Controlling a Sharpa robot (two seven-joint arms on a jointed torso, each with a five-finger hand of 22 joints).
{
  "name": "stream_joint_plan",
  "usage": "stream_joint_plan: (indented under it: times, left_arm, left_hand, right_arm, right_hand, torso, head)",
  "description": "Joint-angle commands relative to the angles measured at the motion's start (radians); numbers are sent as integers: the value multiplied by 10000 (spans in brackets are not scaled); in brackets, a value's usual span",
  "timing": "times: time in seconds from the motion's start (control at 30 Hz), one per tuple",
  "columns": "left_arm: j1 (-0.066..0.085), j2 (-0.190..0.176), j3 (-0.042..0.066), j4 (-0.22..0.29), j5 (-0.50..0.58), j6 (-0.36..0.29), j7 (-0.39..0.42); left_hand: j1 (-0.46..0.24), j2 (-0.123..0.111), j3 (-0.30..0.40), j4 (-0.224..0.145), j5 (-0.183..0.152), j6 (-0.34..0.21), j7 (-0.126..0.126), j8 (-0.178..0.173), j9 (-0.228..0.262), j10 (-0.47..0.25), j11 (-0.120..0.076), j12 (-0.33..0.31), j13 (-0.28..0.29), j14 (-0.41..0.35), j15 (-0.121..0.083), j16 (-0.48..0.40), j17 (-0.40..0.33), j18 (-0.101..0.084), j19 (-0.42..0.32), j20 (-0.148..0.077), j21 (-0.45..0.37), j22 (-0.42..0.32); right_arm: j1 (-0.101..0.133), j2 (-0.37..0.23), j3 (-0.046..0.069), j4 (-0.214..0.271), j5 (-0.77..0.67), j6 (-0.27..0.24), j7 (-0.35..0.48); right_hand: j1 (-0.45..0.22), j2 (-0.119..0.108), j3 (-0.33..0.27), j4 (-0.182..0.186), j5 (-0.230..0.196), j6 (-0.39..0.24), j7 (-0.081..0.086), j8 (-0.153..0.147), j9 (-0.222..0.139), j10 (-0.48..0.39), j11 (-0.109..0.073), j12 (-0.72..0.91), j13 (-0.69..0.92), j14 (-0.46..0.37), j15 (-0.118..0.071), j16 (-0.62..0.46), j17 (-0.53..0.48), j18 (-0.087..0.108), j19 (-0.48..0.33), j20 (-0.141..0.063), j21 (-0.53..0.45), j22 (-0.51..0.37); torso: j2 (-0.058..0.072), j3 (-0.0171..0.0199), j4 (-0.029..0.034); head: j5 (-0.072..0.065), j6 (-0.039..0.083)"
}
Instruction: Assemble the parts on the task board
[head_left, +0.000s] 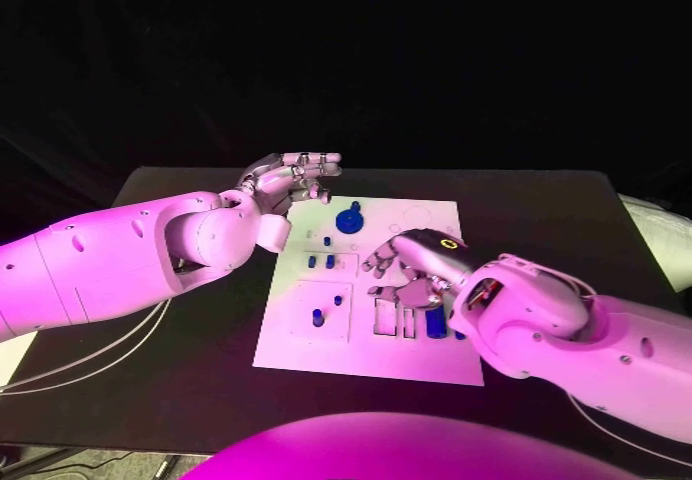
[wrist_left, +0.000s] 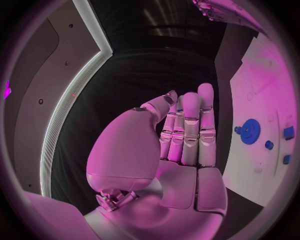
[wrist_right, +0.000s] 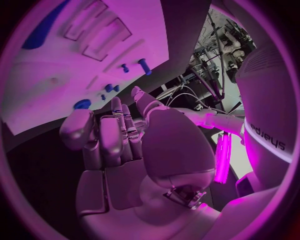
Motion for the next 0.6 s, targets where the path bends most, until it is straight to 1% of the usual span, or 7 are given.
stream_joint_plan:
  times: [0.03,0.13,0.17,0.27,0.37,0.5,0.6]
  left_arm:
    - [5,-18,3,30,-34,224,5]
    - [5,-34,0,35,-46,218,1]
    - [6,-34,-1,35,-52,218,-1]
    - [5,-20,-5,34,-59,225,-7]
    - [5,-4,-9,35,-62,237,-10]
    - [4,12,-15,33,-65,250,-14]
    - [3,10,-18,33,-65,252,-13]
  left_hand:
    - [40,94,-43,10,29,-82,-15,34,-6,-67,-27,29,9,-84,-8,63,-8,105,35,36,-28,-8]
    - [40,96,-47,9,29,-83,-15,35,-6,-70,-26,34,10,-86,-7,64,-10,105,35,37,-31,-10]
    - [40,96,-47,9,29,-83,-15,35,-6,-70,-26,34,10,-86,-7,64,-10,105,35,37,-31,-10]
    - [40,96,-47,9,29,-83,-15,35,-6,-70,-26,34,10,-86,-7,64,-10,105,35,37,-31,-10]
    - [40,96,-47,9,29,-83,-15,35,-6,-70,-26,34,10,-86,-7,64,-10,105,35,37,-31,-10]
    - [40,96,-47,9,29,-83,-15,35,-6,-70,-26,34,10,-86,-7,64,-10,105,35,37,-31,-10]
    - [40,96,-47,9,29,-83,-15,35,-6,-70,-26,34,10,-86,-7,64,-10,105,35,37,-31,-10]
  right_arm:
    - [135,-624,-4,355,1738,-290,-1191]
    - [239,-1357,-17,688,2130,-111,-1928]
    - [263,-1656,-52,834,2243,52,-2292]
    - [249,-2074,-163,1040,2275,325,-2767]
    - [170,-2269,-242,1141,2112,498,-2992]
    - [-4,-2333,-326,1184,1681,674,-3171]
    - [-127,-2274,-361,1148,1378,751,-3232]
  right_hand:
    - [-290,-125,-203,257,214,194,-209,112,24,1049,-414,534,359,569,-218,538,638,-209,318,-186,508,780]
    - [-817,-289,-836,775,1113,400,-472,229,66,1765,-667,1743,1429,596,-465,778,848,-279,466,-454,811,1189]
    - [-985,-313,-1021,925,1254,514,-485,299,100,1980,-725,2490,2192,616,-481,892,988,-314,516,-478,909,1353]
    - [-923,-173,-1644,1332,1347,608,-596,427,216,1919,-831,6014,6204,657,-471,1300,1460,-352,618,-642,1188,1785]
    - [-882,-5,-2067,1698,1493,598,-555,502,321,1825,-818,7789,8310,688,-553,1613,1876,-421,646,-554,1317,1995]
    - [-860,138,-2514,2124,1657,563,-566,576,444,1747,-792,8674,9467,700,-511,1794,2110,-429,649,-539,1391,2111]
    - [-834,191,-2760,2357,1694,522,-567,606,508,1689,-767,8868,9791,700,-497,1845,2168,-429,640,-532,1411,2140]
  torso:
    - [-44,-22,-107]
    - [-65,-25,-191]
    - [-71,-25,-238]
    - [-75,-29,-287]
    - [-82,-41,-332]
    - [-85,-54,-344]
    - [-83,-47,-304]
  head:
    - [-174,60]
    - [-257,102]
    - [-272,112]
    - [-367,126]
    - [-397,135]
    - [-411,141]
    - [-445,149]
